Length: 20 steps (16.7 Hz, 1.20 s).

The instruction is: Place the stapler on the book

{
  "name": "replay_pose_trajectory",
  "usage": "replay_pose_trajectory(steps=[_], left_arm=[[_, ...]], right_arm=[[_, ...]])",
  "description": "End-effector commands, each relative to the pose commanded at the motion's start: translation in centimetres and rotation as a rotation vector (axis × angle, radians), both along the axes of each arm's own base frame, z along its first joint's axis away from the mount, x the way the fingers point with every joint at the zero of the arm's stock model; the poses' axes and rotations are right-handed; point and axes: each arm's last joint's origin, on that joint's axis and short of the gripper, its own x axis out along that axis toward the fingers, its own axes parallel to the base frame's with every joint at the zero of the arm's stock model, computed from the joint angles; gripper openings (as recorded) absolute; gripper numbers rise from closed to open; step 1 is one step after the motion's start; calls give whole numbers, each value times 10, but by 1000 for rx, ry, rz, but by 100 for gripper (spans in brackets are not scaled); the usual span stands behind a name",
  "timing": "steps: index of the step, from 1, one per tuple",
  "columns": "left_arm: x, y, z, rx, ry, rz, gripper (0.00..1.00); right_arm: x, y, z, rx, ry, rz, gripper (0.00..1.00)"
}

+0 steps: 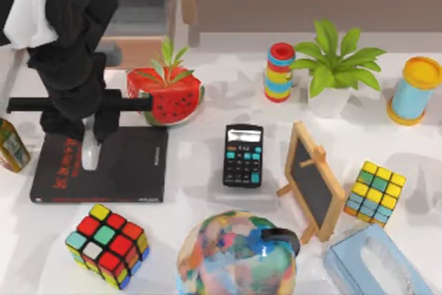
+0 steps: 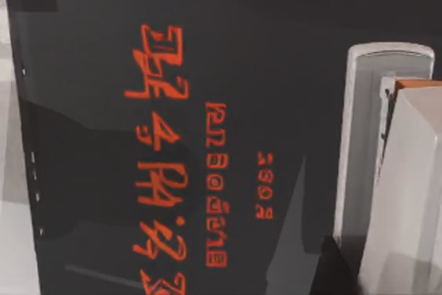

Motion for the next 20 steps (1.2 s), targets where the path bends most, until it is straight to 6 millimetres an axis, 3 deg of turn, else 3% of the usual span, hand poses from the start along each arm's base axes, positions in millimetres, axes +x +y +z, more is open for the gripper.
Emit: replay_pose_trajectory(steps=[3,7,20], left_arm=[[1,-1,-15,1,2,-2,0],[1,-1,-16,1,2,-2,0],[1,-1,-16,1,2,-2,98]], right_arm=[[0,0,0,0,0,0,100],[0,0,0,0,0,0,100],[0,0,0,0,0,0,100]])
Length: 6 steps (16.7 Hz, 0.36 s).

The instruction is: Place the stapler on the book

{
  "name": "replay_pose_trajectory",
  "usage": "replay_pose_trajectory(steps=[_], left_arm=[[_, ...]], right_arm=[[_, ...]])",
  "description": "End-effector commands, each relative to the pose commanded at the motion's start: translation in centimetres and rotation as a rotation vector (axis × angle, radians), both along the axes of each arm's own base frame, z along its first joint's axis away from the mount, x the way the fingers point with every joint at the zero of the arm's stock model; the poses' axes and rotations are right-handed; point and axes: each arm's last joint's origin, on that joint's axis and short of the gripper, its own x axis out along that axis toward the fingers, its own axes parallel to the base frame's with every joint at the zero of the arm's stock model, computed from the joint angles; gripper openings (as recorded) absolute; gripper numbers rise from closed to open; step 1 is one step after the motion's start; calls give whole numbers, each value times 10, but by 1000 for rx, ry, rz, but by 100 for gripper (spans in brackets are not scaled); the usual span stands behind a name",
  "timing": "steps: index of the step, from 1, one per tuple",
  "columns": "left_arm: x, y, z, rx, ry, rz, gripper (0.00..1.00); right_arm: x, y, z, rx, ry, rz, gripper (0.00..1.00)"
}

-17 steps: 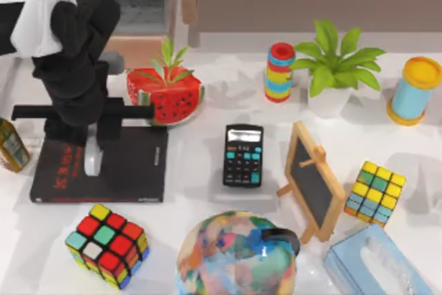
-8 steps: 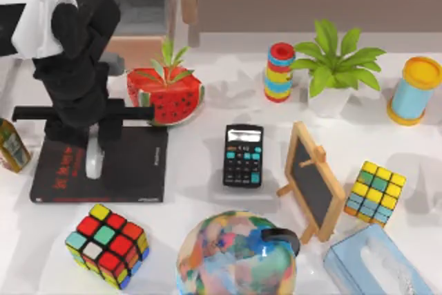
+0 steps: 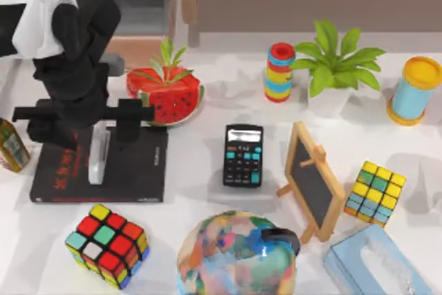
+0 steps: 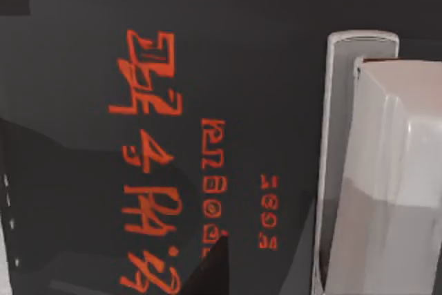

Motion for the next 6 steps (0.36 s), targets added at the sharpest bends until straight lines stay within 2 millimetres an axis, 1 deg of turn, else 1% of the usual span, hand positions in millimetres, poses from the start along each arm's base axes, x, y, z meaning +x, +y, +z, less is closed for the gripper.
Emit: replay_pose_trajectory(steps=[1,6], left_arm=[[0,0,0,0,0,0,100],[0,0,0,0,0,0,100]], right_arm=[[0,0,0,0,0,0,100],[0,0,0,0,0,0,100]])
